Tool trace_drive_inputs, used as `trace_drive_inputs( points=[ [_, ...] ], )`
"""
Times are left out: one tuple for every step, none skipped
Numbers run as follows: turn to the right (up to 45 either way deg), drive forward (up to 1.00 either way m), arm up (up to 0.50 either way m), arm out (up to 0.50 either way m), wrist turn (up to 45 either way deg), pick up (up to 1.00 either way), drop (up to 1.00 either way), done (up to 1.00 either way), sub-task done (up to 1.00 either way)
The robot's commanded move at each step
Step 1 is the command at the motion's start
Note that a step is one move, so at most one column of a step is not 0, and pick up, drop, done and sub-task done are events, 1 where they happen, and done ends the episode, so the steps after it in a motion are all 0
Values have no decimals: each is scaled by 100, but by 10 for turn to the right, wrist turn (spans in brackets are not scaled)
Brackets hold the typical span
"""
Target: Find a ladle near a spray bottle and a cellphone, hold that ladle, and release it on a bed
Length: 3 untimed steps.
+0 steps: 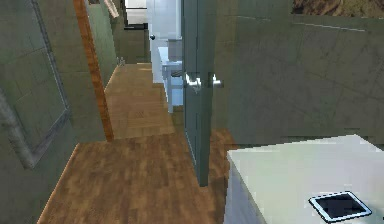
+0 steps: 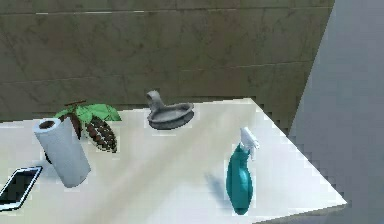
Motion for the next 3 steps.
trace_drive_inputs(
  points=[
    [0, 0, 50, 0, 0, 0, 0, 0, 0],
    [0, 0, 38, 0, 0, 0, 0, 0, 0],
    [0, 0, 0, 30, 0, 0, 0, 0, 0]
  ],
)
